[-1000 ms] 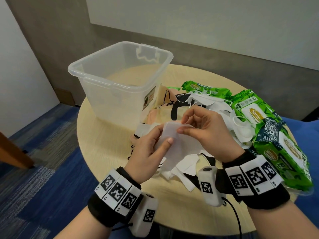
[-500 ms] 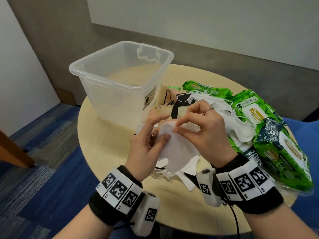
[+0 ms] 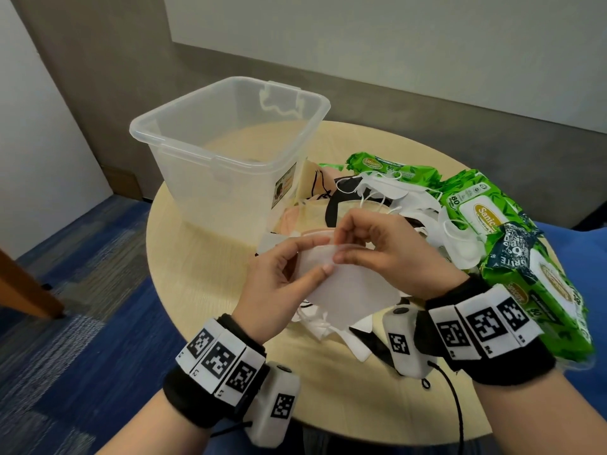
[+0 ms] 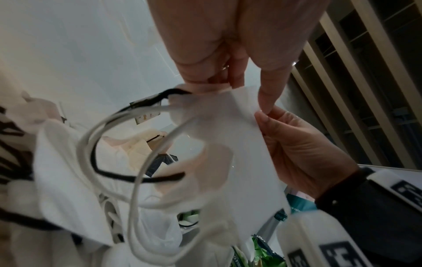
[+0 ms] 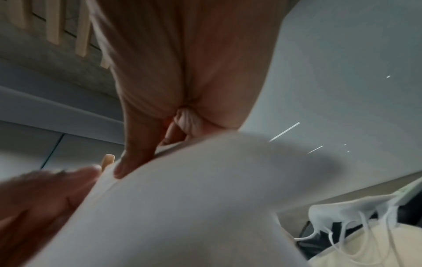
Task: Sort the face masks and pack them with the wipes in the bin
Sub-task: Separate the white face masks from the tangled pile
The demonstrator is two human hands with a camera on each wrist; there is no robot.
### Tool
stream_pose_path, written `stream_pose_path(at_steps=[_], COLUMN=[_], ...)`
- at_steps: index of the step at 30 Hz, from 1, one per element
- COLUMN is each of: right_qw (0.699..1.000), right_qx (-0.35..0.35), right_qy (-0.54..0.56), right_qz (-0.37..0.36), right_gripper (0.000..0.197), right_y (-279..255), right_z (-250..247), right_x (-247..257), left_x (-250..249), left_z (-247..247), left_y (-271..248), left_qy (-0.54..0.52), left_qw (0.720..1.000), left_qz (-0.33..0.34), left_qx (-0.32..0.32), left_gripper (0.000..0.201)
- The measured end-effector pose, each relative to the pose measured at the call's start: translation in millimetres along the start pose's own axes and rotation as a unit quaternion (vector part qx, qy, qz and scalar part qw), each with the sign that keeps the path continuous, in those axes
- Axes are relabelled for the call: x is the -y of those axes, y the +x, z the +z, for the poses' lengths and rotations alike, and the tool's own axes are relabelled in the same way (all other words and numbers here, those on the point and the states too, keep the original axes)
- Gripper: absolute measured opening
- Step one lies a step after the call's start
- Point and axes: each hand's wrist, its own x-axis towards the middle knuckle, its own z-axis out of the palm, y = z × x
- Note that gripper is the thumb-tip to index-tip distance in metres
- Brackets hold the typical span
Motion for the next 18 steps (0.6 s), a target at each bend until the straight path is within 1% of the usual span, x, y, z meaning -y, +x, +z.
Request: stream_pose_path(at_steps=[2,3,4,6,7,8,9,10,12,14,16,18], right_qw=[1.0,0.999,0.998,0.992,0.988,0.985,0.986,0.988,0.994,0.993,0.987,0.981], right_qx=[0.009,-0.006,-0.032,-0.092,-0.109,-0.108,-0.091,-0.065,-0.036,-0.05,-0.082,-0.098], right_qy=[-0.015,-0.034,-0.055,-0.091,-0.112,-0.13,-0.139,-0.129,-0.059,0.026,0.087,0.122], right_qz=[0.005,0.006,0.006,0.004,0.007,0.016,0.033,0.055,0.089,0.104,0.109,0.116], right_gripper=[0.032,0.036,0.038,0.037,0.036,0.04,0.045,0.048,0.043,0.037,0.034,0.033], right_y=[5.0,7.3,9.4,11.9,12.5,12.4,11.7,10.8,9.6,10.5,12.8,14.5], right_z=[1.5,3.6,6.8,14.1,17.5,20.0,21.6,22.2,22.6,23.1,25.4,28.7], right_x=[1.7,1.9,1.6,0.6,-0.3,-1.4,-2.9,-4.5,-6.9,-11.8,-17.5,-21.2], left_x=[1.5,2.7,3.6,4.5,4.5,4.4,4.2,3.6,2.9,3.3,4.9,7.1], left_z=[1.1,1.0,0.7,-0.5,-1.4,-2.5,-3.9,-5.1,-8.1,-10.8,-12.4,-13.6], left_y=[-1.2,-1.5,-1.7,-2.1,-2.3,-2.5,-2.8,-3.4,-4.8,-6.1,-6.6,-6.5], left_qy=[0.007,0.01,0.013,0.017,0.017,0.016,0.014,0.011,0.001,0.003,0.024,0.068], left_qw=[1.0,1.0,1.0,0.999,0.998,0.997,0.996,0.995,0.994,0.995,0.997,0.996], left_qz=[0.003,0.0,0.001,0.007,0.011,0.018,0.027,0.037,0.05,0.057,0.052,0.042], left_qx=[0.004,0.002,-0.006,-0.036,-0.053,-0.068,-0.082,-0.092,-0.093,-0.076,-0.042,-0.024], left_gripper=[0.037,0.037,0.036,0.031,0.029,0.027,0.026,0.028,0.037,0.042,0.037,0.033])
